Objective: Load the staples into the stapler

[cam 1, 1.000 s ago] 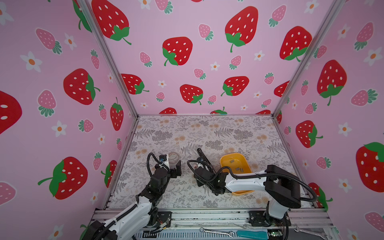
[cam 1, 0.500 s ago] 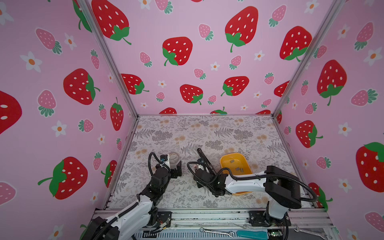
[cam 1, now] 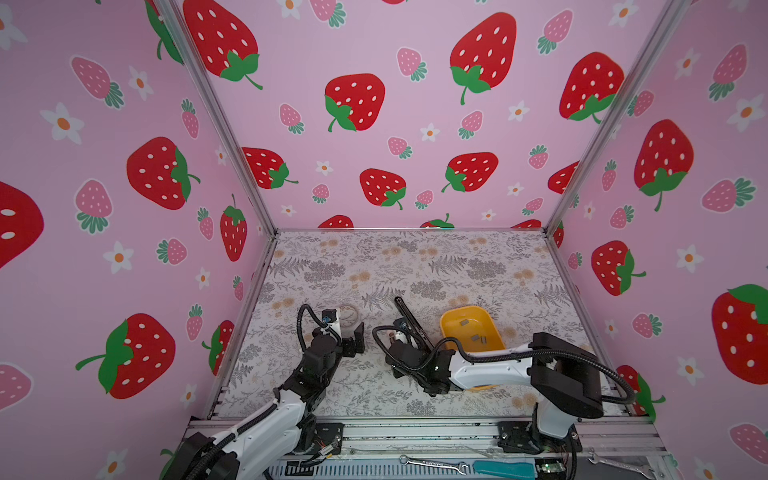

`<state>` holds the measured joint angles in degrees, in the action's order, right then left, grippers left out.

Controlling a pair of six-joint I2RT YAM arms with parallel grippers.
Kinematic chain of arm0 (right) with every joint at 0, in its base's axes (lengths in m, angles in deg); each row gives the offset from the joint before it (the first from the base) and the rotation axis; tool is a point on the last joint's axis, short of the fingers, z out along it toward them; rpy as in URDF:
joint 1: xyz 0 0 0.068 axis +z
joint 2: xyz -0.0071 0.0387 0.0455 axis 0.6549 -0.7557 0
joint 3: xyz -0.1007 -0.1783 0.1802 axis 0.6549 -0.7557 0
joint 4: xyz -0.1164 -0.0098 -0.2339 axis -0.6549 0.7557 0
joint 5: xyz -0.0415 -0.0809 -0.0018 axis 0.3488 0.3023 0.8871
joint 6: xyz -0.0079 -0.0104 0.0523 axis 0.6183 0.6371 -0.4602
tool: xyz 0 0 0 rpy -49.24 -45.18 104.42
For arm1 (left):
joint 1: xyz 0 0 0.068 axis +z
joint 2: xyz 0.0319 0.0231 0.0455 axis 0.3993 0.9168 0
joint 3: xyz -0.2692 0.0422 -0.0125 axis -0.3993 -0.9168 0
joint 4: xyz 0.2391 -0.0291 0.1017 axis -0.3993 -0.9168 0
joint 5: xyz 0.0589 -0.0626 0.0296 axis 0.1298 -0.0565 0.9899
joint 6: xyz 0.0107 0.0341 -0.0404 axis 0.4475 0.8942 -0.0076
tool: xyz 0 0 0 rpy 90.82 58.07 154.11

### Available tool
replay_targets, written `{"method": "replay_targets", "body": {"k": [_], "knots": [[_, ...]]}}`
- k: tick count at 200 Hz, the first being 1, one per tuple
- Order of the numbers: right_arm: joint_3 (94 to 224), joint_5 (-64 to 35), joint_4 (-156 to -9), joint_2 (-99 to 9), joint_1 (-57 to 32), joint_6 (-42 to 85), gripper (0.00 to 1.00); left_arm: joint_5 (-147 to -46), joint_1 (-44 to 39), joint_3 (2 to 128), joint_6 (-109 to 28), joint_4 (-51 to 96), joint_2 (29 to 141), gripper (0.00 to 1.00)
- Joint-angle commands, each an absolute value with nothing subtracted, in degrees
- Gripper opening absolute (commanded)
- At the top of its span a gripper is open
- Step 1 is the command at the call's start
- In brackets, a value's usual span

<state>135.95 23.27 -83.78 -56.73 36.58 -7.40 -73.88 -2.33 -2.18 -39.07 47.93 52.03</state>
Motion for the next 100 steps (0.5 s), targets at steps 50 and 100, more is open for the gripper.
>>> {"method": "replay_targets", "body": {"k": [50, 100], "knots": [[137.9, 24.0, -83.5, -56.7, 37.5, -7.8, 0.0, -72.7, -2.1, -2.0, -39.6, 50.2, 49.0, 0.99], [137.9, 27.3, -82.6, -56.7, 38.9, -8.2, 0.0, -74.8, -2.2, -1.1, -39.0, 50.3, 51.1, 0.99]]}}
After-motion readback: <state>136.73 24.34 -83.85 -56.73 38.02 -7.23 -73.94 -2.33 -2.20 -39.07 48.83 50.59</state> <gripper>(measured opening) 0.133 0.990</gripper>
